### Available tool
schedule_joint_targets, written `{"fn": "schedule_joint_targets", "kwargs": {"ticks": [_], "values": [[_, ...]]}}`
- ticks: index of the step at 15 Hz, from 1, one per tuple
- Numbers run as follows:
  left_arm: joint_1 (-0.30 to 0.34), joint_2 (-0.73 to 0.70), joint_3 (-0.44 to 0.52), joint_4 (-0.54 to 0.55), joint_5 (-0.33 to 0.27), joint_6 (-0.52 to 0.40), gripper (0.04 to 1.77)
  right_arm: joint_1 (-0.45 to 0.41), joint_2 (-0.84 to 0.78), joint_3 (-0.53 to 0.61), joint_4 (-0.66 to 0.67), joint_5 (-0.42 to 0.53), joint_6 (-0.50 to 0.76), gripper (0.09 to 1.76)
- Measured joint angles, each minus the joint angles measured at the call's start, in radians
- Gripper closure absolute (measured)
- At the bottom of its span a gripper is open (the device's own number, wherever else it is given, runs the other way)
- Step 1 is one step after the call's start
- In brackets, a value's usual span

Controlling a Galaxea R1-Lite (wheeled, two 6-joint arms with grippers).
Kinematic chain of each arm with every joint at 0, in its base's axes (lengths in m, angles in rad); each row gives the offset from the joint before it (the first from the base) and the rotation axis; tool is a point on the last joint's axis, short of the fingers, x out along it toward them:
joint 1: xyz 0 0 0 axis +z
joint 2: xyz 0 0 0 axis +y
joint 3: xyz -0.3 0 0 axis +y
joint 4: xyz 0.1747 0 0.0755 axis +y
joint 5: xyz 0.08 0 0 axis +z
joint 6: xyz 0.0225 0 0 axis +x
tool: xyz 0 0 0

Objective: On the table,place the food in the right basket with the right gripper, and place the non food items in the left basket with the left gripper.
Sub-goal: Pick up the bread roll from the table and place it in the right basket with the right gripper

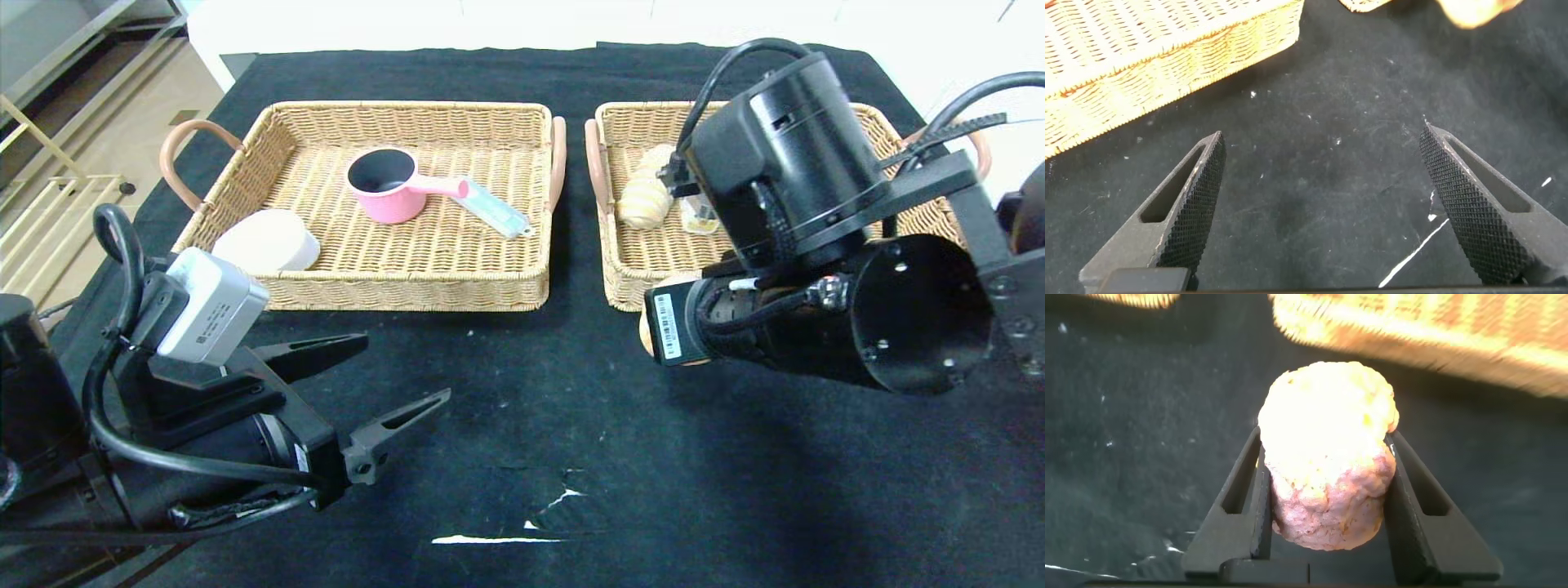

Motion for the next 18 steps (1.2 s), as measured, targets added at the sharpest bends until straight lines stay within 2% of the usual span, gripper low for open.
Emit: {"fn": "schedule_joint_targets", "kwargs": {"ticks": [4,12,18], "values": [[0.0,0.0,0.0,0.0,0.001,0.0,0.09,-0.041,-0.041,0.004,-0.038,-0.001,-0.117,1.02],[0.0,0.005,0.004,-0.001,0.002,0.0,0.09,-0.199,-0.069,-0.006,-0.215,0.102,-0.379,1.02],[0.0,0.014,0.008,-0.011,0.0,0.002,0.09,-0.346,-0.035,-0.007,-0.368,0.193,-0.436,1.02]]}}
